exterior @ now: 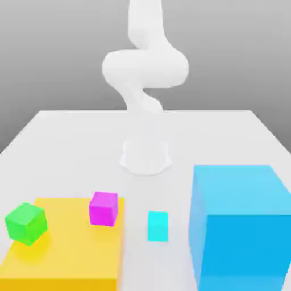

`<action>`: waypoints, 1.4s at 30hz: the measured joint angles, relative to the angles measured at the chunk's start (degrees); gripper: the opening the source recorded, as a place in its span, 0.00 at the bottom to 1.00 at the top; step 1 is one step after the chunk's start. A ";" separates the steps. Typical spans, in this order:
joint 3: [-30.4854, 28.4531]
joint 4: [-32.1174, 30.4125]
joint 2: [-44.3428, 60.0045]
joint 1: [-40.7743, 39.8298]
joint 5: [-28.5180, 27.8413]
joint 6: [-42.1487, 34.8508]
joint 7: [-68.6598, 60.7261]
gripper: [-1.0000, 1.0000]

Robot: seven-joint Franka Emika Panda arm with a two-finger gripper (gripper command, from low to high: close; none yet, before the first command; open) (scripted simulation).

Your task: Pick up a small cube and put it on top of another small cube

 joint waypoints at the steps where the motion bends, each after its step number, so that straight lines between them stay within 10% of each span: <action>1: 0.11 -0.95 1.16 -0.29 0.97 0.86 1.88 0.50; 27: 14.30 -23.39 29.00 -7.82 13.70 21.13 55.08 0.50; 42: 20.43 -32.57 44.59 -15.86 -5.28 34.52 95.35 0.50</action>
